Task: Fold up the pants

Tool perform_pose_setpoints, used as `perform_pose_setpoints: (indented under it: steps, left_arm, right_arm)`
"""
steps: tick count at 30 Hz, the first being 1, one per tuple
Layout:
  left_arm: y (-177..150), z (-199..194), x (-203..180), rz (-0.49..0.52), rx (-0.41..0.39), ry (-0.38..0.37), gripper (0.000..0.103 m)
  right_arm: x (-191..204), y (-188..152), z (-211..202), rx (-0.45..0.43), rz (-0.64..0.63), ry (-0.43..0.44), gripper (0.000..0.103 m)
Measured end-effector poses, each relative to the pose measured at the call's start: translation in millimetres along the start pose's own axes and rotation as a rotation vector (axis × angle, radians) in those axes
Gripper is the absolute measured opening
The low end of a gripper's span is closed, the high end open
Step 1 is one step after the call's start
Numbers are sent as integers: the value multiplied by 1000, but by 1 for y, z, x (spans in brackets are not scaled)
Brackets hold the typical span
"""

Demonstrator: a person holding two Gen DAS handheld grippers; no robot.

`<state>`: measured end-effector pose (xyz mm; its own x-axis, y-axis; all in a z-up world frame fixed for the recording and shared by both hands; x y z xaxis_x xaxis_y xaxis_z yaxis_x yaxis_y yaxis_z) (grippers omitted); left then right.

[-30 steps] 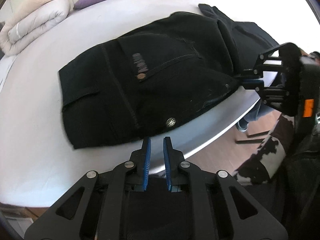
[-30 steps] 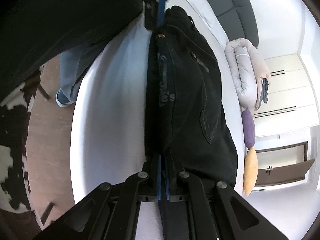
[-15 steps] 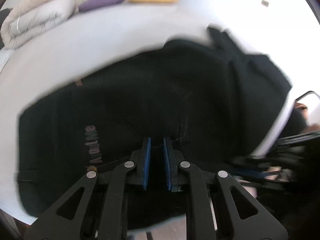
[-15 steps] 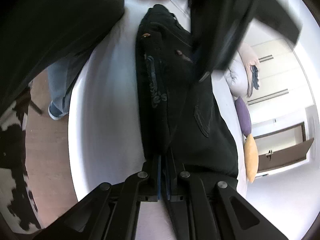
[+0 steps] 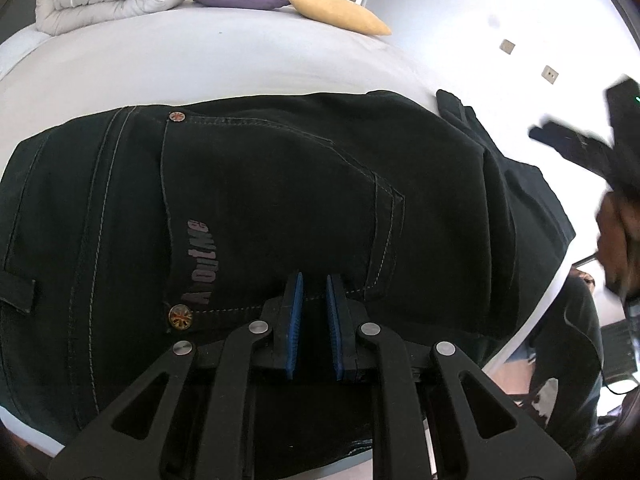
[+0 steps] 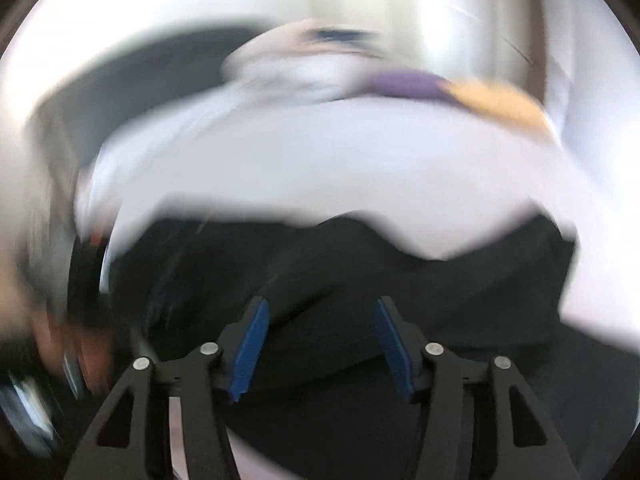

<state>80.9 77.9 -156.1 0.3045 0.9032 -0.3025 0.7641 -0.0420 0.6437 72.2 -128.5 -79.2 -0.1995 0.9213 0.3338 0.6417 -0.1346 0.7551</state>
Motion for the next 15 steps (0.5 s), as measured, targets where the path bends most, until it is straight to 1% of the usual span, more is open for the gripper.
perform_pose_setpoints:
  steps: [1,2,3,4,5,6,8,10,11,13,15]
  left_arm:
    - [-1,1,-2,0,0,2,12]
    - [-1,1,-1,1,-1,2,12]
    - [-2,2,-3,0,-1,1,12]
    - [-2,3,-3,-4,-1,-2,12]
    - [-3,3,-2,-10,-1,-6,12]
    - [-4,1,0,-12,0,-9,12]
    - [-5,0,2,-18,0,-14,12]
    - [-5,0,3,-21,1,-17,12]
    - [-4,1,2,-22,2,-18,12]
    - [-4,0,4,-25,2,-21,12]
    - [-4,-1,5,-29,2,-24,12]
  right_arm:
    - [-21,9,1,-16,89,-1,58]
    - [-58,23,4,-40,252,-5,58]
    - [-85,28,8,-46,365,-21,58]
    - [-102,31,13,-43,436,-33,58]
    - [-126,32,21,-36,539,-32,57]
    - [-139,34,28,-28,592,-26,55]
    - [-152,34,39,-10,632,-42,51]
    - [-164,33,52,20,680,-61,50]
    - [-167,31,61,37,707,-57,49]
    - [-167,29,73,64,719,-69,49]
    - [-168,27,82,68,738,-68,49]
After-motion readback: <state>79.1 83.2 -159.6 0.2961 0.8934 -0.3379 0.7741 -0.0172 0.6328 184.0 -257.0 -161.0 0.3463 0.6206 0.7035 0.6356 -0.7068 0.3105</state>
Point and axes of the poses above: each gripper's, at about its wrist camera, not at the fingertips, and z roughly the way its jaws point, x to its left, y to its top, the point moved 2 cm from there along z, roughly the way its jaws point, and after that the axes turned 2 degrees about -x, right-handed, at the moved point
